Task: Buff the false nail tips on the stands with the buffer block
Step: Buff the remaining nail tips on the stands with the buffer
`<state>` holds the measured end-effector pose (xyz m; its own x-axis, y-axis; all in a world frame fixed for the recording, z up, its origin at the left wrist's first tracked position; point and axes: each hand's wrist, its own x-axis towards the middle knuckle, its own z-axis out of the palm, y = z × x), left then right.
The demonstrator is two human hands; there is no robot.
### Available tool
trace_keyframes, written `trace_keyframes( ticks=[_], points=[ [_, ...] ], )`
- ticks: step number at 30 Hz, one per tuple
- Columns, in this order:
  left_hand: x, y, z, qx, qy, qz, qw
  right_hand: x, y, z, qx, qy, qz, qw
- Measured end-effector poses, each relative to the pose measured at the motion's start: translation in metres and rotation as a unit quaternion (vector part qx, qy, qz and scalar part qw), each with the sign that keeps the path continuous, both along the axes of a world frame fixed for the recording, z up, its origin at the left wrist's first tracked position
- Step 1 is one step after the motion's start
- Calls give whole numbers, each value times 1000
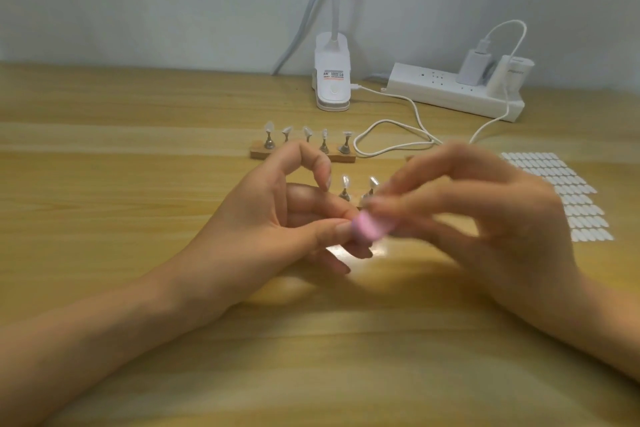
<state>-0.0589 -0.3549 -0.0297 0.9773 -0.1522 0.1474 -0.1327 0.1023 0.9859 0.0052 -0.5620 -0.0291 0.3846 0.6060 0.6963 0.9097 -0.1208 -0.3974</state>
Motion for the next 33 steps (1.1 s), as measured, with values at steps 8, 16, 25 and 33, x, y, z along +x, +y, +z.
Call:
trace_keyframes(
  ticks=[8, 16, 25, 33],
  points=[
    [-1, 0, 0, 5, -5, -10, 1000, 1, 0, 1, 14, 6, -8, 1000],
    [2, 2, 0, 7, -8, -25, 1000, -3, 1, 1, 20, -19, 7, 1000],
    [3, 2, -2, -9, -7, -26, 1000, -2, 0, 2, 11, -18, 6, 1000],
    [1, 1, -1, -4, -7, -31, 999, -2, -3, 3, 20, -13, -21, 999]
  ],
)
